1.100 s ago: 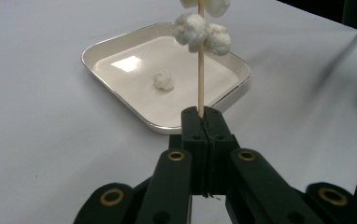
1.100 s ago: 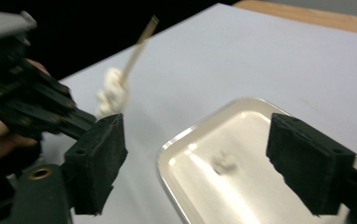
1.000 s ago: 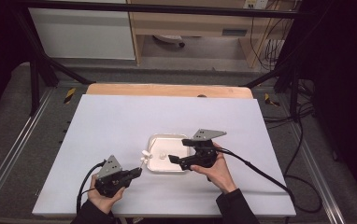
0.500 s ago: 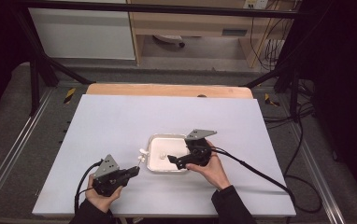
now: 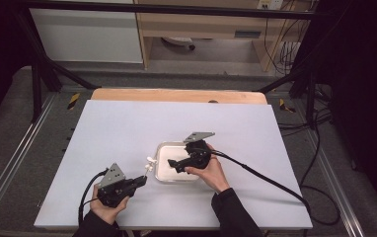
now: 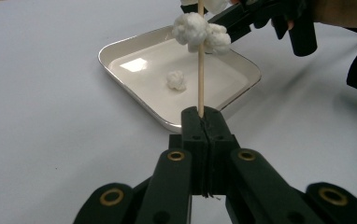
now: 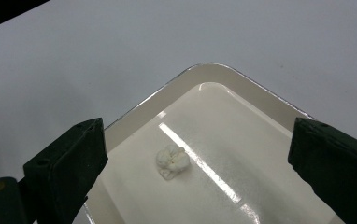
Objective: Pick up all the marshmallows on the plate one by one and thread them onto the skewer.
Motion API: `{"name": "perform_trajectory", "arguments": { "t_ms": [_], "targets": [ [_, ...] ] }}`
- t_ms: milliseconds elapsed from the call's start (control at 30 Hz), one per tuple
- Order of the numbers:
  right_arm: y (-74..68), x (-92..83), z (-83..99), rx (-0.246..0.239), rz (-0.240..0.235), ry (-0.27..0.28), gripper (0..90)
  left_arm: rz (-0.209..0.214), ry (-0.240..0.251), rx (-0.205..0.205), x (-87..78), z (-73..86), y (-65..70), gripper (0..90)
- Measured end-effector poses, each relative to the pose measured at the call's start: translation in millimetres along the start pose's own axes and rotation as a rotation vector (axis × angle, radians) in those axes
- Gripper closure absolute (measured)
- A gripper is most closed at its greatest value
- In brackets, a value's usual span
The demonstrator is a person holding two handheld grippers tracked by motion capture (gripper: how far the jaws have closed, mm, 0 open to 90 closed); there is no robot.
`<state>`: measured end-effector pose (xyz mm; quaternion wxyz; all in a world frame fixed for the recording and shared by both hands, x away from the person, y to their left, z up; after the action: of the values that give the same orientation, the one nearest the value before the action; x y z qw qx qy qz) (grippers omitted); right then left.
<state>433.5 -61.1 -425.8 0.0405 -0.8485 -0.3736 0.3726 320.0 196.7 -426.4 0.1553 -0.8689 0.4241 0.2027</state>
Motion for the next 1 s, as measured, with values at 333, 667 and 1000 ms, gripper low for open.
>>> {"name": "perform_trajectory", "arguments": {
  "t_ms": [333,667,1000],
  "targets": [
    [3.2,20.5,7.9,-0.016,0.013,-0.044,18.2,0.003,-0.004,-0.004,1.0,0.6,-0.2,88.8],
    [1.3,28.4,17.7,-0.052,0.011,-0.074,41.8,0.006,-0.009,-0.002,1.9,0.7,0.1,88.8],
    [-0.9,29.8,20.8,-0.083,-0.01,-0.078,56.1,0.008,-0.012,0.002,2.4,0.5,0.5,88.8]
  ]
}}
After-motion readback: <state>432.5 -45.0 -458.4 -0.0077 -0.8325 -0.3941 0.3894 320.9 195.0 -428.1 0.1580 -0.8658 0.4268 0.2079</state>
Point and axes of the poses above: each handheld gripper's, and its own axes: x roughly forward along the jaws, z roughly out of its underside, y roughly to its right, the point moved 1 cm from there along x, roughly forward along the jaws, and after that the axes turned 14 degrees about x, right-handed, at the moved point
